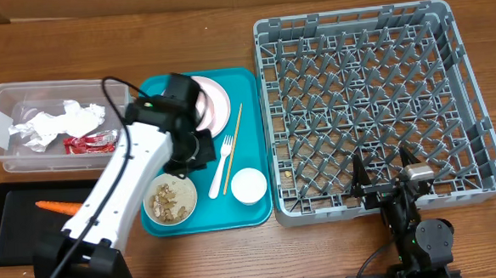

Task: Sort waste into correct bins and load items into the dishwasher
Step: 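Reach the left gripper to the white bowl of peanuts and grip its rim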

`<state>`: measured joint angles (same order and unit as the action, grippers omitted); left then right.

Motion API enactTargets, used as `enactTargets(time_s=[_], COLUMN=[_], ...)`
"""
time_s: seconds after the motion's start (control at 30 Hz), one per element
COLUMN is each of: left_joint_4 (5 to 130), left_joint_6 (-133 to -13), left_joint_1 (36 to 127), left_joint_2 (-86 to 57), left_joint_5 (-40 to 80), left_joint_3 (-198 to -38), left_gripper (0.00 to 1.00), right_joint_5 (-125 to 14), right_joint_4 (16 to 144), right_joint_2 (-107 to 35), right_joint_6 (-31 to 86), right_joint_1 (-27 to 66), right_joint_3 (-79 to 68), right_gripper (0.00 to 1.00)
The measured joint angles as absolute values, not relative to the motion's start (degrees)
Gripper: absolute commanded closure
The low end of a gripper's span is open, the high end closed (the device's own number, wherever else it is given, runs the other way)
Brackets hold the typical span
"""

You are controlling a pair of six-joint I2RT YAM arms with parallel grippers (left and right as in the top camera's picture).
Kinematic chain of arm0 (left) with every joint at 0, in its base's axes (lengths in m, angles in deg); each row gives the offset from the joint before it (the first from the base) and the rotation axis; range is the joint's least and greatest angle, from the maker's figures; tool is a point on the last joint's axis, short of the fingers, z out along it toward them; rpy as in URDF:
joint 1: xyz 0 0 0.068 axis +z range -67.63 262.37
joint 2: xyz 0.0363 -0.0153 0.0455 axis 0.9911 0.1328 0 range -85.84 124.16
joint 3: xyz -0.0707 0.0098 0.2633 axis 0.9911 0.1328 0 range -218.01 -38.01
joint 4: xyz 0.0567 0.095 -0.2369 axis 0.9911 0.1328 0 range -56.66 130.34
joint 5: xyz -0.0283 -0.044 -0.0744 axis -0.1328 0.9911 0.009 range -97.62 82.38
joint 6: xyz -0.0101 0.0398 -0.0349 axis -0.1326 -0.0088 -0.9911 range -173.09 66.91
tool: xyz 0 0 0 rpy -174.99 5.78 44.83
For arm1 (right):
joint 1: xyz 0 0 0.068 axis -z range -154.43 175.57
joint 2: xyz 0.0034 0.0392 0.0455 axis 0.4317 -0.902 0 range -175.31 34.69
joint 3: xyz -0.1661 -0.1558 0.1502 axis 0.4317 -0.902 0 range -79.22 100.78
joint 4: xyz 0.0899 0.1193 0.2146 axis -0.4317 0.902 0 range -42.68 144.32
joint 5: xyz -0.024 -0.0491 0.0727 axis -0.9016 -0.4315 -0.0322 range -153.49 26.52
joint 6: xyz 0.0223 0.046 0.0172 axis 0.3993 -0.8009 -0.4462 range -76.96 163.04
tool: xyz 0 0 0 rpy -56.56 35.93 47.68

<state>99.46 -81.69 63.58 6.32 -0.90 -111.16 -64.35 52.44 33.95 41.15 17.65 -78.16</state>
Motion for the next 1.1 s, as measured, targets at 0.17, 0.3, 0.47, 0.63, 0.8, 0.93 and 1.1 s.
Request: enactTargets(time_s=[0.17,0.3,0.47,0.63,0.8,0.93,1.1], left_joint_4=[100.82,100.84,100.62,98.22,96.03,95.42,95.16], left_joint_6=[-86.25,-87.26,-87.50,-87.98,-88.35,-88.77,-88.77], left_joint_1=[58.03,57.20,57.22,57.22,57.22,57.22,57.22], left_joint_2=[6.32,6.32,6.32,6.32,6.32,6.32,6.34], left_joint_5=[-8.57,-10.32,-11.35,-11.57,-11.57,-11.59,-11.63], left_joint_3=[-111.16,-111.16,-110.46,-106.74,-103.26,-103.00,-102.96], left_gripper=[0.96,0.96,0.91,0.83,0.77,0.75,0.73], right_joint_5=[-64.35,-64.35,-64.37,-64.37,-64.35,-64.35,-64.35], right_joint_4=[52.42,52.44,52.44,52.44,52.42,52.42,52.42], right_joint_2=[33.95,33.95,33.95,33.95,33.95,33.95,33.95], right_joint_6=[41.15,41.13,41.15,41.15,41.13,41.13,41.15], right_joint_1=[17.65,17.65,17.65,17.67,17.65,17.65,17.65], right_joint_3=[-78.16,-78.16,-78.16,-78.16,-78.16,-78.16,-78.16], right_gripper=[0.00,0.00,0.00,0.00,0.00,0.00,0.00])
